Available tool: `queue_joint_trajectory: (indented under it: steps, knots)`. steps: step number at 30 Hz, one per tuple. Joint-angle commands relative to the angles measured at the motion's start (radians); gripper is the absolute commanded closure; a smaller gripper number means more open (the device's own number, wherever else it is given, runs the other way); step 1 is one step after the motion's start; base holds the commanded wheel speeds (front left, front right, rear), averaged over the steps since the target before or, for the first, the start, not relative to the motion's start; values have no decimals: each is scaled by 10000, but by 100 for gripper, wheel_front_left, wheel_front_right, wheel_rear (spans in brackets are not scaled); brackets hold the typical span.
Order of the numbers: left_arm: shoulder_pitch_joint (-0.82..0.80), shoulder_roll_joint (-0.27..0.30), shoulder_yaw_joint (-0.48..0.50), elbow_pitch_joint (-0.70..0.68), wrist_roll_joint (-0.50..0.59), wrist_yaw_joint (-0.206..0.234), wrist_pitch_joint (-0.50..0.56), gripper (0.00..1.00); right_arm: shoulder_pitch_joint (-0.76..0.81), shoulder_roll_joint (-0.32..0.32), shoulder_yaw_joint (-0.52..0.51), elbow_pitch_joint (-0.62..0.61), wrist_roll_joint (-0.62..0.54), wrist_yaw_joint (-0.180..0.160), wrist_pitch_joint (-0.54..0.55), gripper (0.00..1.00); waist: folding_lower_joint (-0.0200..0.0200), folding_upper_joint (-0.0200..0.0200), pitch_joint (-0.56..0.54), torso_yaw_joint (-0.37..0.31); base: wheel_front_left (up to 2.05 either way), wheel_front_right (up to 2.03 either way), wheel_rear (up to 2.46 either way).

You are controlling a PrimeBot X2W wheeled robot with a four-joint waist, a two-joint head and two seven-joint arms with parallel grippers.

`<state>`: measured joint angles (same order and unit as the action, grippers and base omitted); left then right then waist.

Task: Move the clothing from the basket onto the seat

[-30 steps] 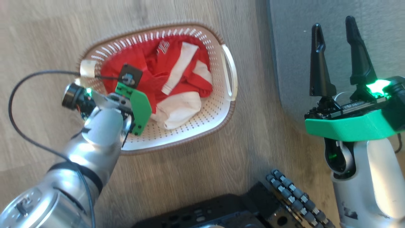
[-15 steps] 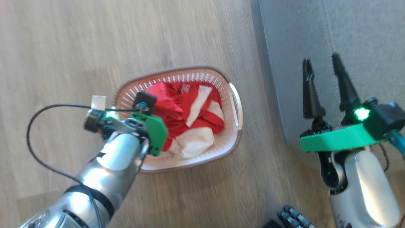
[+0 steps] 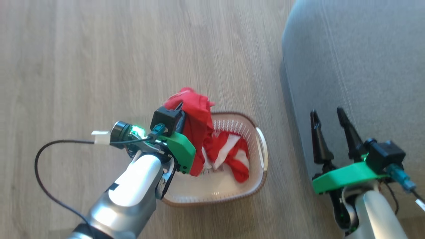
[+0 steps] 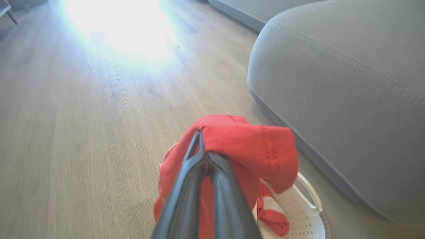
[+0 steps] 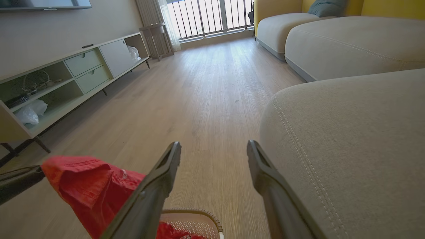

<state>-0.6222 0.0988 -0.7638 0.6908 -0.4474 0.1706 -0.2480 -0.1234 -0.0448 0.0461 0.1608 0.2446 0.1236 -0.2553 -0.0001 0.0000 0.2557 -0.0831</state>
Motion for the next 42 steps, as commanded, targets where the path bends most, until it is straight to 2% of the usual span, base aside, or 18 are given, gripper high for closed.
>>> queue_joint_trajectory:
  steps: [1,9,18,31,42]
  knots:
    - [-121,222,520,-609,211,20,-136,100,43,-54,263,-208,-84,71,-65,0,1,0,-588,181,0,0,0]
    - [484,250,1669,-2347,959,-251,-137,100,529,-54,434,40,-17,71,-65,0,1,0,-1503,237,0,0,0]
    - [65,7,2711,-3440,1211,-432,-137,100,732,-54,375,26,-32,71,-65,0,1,0,-1862,444,0,0,0]
    - [-720,-258,3246,-3837,1320,-611,-137,100,821,-54,620,-22,77,71,-65,0,1,0,-2228,606,0,0,0]
    - [-587,-389,3198,-3928,1251,-710,-137,100,886,-54,732,-129,118,71,-65,0,1,0,-2311,581,0,0,0]
